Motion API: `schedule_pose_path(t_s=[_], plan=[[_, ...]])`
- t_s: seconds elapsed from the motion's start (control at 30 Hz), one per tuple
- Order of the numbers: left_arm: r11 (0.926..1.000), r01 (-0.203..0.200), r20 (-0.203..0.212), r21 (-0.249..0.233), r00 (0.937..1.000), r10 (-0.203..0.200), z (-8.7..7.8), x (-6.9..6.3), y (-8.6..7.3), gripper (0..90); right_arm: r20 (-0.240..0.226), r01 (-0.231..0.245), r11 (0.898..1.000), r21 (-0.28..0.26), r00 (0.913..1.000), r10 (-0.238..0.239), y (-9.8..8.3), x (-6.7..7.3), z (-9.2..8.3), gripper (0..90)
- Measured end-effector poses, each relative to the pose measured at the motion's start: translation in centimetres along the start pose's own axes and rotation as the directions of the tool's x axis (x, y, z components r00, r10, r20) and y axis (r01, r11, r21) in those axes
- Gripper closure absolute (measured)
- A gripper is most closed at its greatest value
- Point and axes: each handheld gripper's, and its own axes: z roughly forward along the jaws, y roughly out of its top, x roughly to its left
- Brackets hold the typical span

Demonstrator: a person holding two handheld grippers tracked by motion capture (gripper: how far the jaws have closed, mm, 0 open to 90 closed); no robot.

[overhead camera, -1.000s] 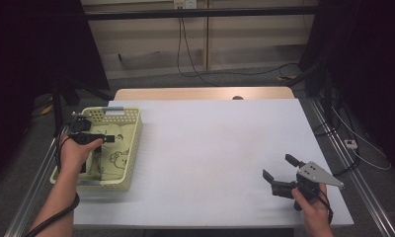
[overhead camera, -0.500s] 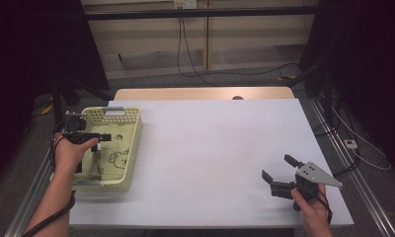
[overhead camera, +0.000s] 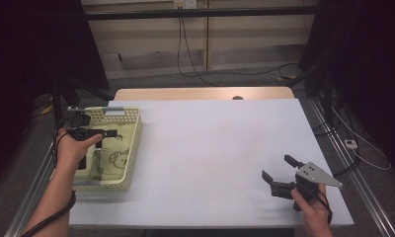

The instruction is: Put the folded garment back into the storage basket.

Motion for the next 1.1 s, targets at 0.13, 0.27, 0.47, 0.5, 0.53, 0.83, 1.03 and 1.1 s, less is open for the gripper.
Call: schedule_pose_path(t_s=[0.13, 0.27, 0.47, 0.5, 0.53, 0.83, 1.03, 1.1], plan=[[0.9993, -0.038, 0.019, -0.003, 0.9991, 0.039, -0.1, -1.2, 0.5, 25.2, -0.002, 0.004, 1.000, 0.001, 1.0000, -0.004, 0.0, -0.1, 0.0, 3.7], [0.9981, -0.061, 0.056, -0.007, 0.9966, 0.061, 0.0, -2.3, 0.8, 24.9, -0.002, 0.001, 1.000, 0.000, 1.0000, -0.001, 0.0, -0.1, 0.0, 3.7], [0.9942, -0.108, 0.099, -0.003, 0.9893, 0.107, 0.2, -4.1, 0.8, 24.9, -0.005, -0.001, 1.000, 0.004, 1.0000, 0.001, 0.0, 0.0, 0.0, 3.7], [0.9937, -0.112, 0.103, -0.002, 0.9884, 0.112, 0.3, -4.4, 0.8, 24.8, -0.005, -0.001, 1.000, 0.004, 1.0000, 0.001, 0.0, 0.0, 0.0, 3.7], [0.9930, -0.118, 0.107, -0.005, 0.9873, 0.118, 0.3, -4.6, 0.8, 24.8, -0.005, -0.001, 1.000, 0.004, 1.0000, 0.001, 0.0, 0.0, 0.0, 3.7], [0.9875, -0.157, 0.161, -0.019, 0.9743, 0.158, 0.4, -6.6, 0.8, 24.8, -0.009, 0.000, 1.000, 0.000, 1.0000, 0.000, 0.0, 0.0, 0.0, 3.6], [0.9845, -0.174, 0.185, -0.025, 0.9669, 0.175, 0.7, -7.6, 0.6, 24.8, -0.010, -0.001, 1.000, 0.001, 0.9999, 0.001, 0.0, 0.0, 0.0, 3.7], [0.9831, -0.181, 0.191, -0.028, 0.9644, 0.183, 0.7, -7.9, 0.6, 24.8, -0.008, -0.001, 1.000, 0.002, 1.0000, 0.001, 0.0, 0.0, 0.0, 3.7]])
